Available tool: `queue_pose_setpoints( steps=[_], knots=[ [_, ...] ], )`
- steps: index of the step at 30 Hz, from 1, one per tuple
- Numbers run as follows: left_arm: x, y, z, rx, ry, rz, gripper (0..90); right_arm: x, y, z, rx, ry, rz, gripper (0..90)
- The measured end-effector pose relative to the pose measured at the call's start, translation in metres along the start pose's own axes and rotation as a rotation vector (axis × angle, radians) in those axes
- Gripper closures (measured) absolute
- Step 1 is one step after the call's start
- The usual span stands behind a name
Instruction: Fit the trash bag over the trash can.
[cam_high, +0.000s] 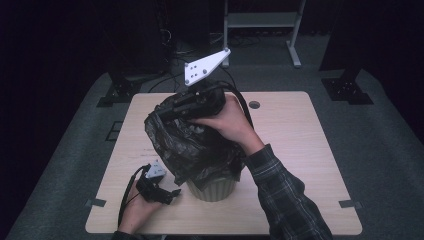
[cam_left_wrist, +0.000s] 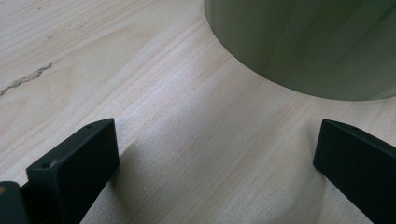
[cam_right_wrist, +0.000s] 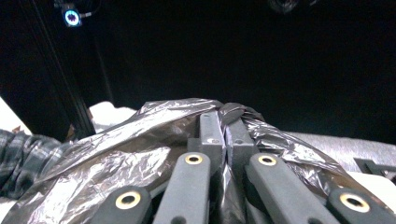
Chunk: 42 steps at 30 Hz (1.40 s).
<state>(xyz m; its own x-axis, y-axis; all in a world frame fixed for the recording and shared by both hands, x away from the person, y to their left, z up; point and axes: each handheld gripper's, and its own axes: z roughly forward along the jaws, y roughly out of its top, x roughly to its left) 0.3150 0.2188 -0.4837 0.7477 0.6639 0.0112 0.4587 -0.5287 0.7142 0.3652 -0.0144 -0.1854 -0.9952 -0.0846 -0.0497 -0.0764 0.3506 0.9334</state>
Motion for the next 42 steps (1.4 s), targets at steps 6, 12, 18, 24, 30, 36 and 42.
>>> queue_pose_setpoints(
  steps=[6,12,18,24,30,36,42],
  knots=[
    [0.000,0.000,0.000,0.000,0.001,0.002,0.0,-0.011,0.004,0.015,-0.033,0.026,0.022,88.9],
    [0.000,0.000,0.000,-0.001,-0.003,0.005,0.0,-0.012,-0.011,0.018,-0.037,0.035,0.046,88.8],
    [0.000,0.000,0.000,0.001,-0.005,0.006,0.0,-0.006,-0.036,0.004,0.007,0.001,0.073,88.7],
    [0.000,0.000,0.000,0.002,-0.004,0.004,0.0,0.001,-0.064,-0.020,0.052,-0.048,0.112,88.6],
    [0.000,0.000,0.000,0.000,-0.003,0.004,0.0,0.004,-0.094,-0.041,0.102,-0.090,0.154,88.4],
    [0.000,0.000,0.000,0.001,-0.004,0.003,0.0,0.006,-0.119,-0.056,0.139,-0.113,0.197,88.2],
    [0.000,0.000,0.000,0.001,-0.005,0.006,0.0,0.012,-0.132,-0.066,0.140,-0.112,0.215,88.1]
  ],
)
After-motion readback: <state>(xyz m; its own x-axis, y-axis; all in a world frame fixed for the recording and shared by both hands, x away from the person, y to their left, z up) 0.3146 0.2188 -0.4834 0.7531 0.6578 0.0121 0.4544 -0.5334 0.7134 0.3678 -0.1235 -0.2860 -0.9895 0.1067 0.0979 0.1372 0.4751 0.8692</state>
